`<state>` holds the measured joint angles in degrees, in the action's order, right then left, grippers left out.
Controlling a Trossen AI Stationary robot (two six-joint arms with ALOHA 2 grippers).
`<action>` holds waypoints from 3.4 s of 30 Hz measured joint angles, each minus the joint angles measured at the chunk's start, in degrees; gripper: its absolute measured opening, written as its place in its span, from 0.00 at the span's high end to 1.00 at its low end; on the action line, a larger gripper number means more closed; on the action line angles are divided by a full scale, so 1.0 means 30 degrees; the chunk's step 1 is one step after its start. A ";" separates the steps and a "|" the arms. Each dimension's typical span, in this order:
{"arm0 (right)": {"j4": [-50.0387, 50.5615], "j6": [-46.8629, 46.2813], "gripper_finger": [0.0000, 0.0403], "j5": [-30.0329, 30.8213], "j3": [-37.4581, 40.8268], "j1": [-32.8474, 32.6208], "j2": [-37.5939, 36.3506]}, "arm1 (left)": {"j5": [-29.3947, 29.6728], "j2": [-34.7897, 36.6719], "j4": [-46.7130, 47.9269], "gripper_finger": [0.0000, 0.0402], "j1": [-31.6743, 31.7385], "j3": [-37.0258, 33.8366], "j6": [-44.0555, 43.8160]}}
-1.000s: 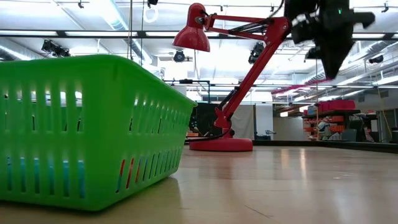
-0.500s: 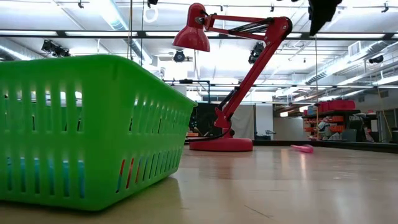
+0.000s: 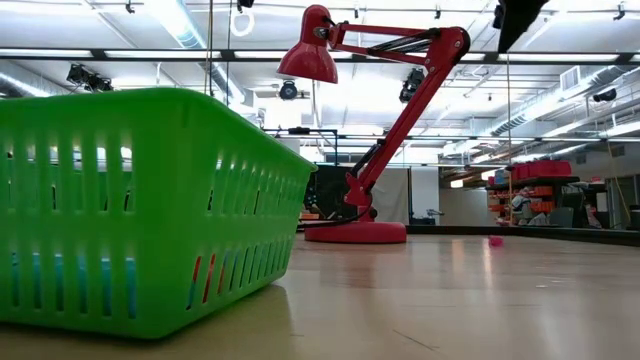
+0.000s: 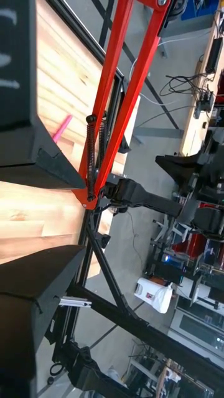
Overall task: Pick & Place Markers
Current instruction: Put the pink pen into the orange bin
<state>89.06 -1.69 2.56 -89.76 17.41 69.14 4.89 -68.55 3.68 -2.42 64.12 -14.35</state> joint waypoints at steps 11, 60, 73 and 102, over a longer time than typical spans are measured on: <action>-0.2213 0.8036 0.69 0.1254 0.1560 0.1028 0.0098 | -0.0130 0.0000 0.0007 0.60 0.0000 0.0000 -0.0121; -1.1122 2.4894 0.43 -0.2870 1.3212 0.4280 0.2623 | -0.0714 0.0000 0.0882 0.59 -0.0003 0.0007 -0.0860; -1.3266 2.6512 0.43 -0.3193 1.3216 0.5727 0.6415 | -0.0697 0.0000 0.0874 0.60 0.0000 0.0007 -0.0868; -1.4821 2.7089 0.97 -0.3603 1.3733 0.5690 0.9063 | -0.0503 -0.0011 0.1745 0.59 0.0000 0.0007 -0.0991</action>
<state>44.59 79.58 -8.25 -48.56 34.48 96.33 3.38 -68.59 8.92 -2.42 64.14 -17.32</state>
